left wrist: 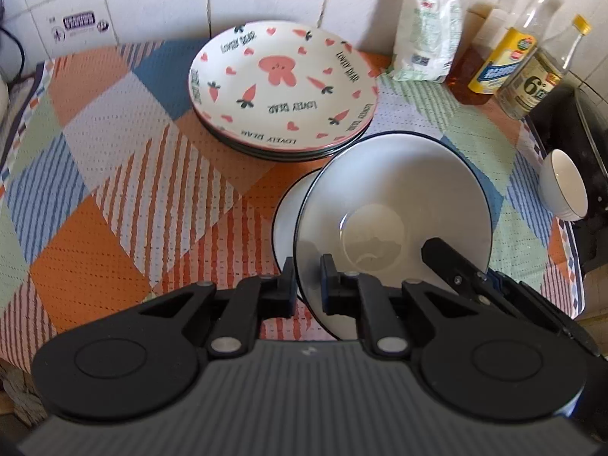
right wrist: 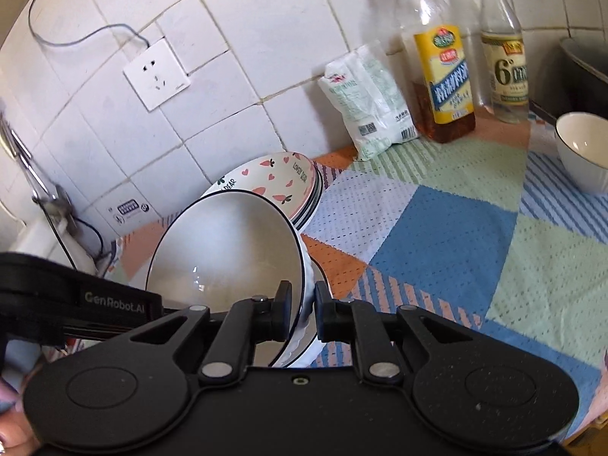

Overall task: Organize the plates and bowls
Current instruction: 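Lift the white bowl and carry it over the large bowl, then lower the white bowl into the large bowl and open both grippers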

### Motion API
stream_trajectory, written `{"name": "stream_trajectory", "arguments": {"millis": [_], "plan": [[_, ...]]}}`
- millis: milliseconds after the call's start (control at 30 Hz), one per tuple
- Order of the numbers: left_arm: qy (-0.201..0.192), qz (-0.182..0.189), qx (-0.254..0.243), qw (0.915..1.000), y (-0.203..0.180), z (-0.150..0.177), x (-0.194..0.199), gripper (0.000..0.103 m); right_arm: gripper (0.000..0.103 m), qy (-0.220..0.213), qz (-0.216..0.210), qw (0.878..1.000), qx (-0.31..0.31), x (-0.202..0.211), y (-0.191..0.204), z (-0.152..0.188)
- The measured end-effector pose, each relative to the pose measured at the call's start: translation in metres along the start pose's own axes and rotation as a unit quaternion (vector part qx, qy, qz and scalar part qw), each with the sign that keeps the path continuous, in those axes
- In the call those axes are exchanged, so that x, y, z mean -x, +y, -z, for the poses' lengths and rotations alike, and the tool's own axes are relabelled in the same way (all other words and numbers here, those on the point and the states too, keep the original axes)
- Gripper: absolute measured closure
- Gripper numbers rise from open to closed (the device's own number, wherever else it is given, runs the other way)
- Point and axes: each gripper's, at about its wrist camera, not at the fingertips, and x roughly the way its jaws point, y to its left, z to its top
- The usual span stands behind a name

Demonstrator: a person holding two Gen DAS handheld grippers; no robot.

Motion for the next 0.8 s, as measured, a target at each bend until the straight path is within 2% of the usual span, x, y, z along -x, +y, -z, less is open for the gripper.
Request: {"name": "stream_trajectory", "arguments": {"millis": [133,300,500,667,733,800], "plan": [[0.013,0.0,0.008,0.9999,0.004,-0.002,-0.007,0.092,0.087,0.007,0.014,1.0,0.028,-0.007,0.008,0.001],[0.014,-0.005,0.017,0.9997,0.005,-0.002,-0.01,0.089,0.087,-0.01,0.049,0.992,0.112,-0.006,0.026,0.007],[0.009,-0.009,0.004,0.9999,0.002,-0.003,-0.011,0.088,0.087,0.005,0.052,0.994,0.1,-0.014,0.022,0.005],[0.013,-0.003,0.0,0.9999,0.001,-0.003,-0.022,0.087,0.086,-0.005,0.098,0.982,0.162,-0.019,0.035,0.013],[0.019,0.007,0.015,0.9997,0.005,-0.004,-0.025,0.087,0.086,-0.01,0.108,0.977,0.183,-0.021,0.039,0.015],[0.02,0.013,0.024,0.9994,0.007,-0.005,-0.026,0.087,0.086,-0.008,0.107,0.978,0.179,-0.023,0.037,0.013]]}}
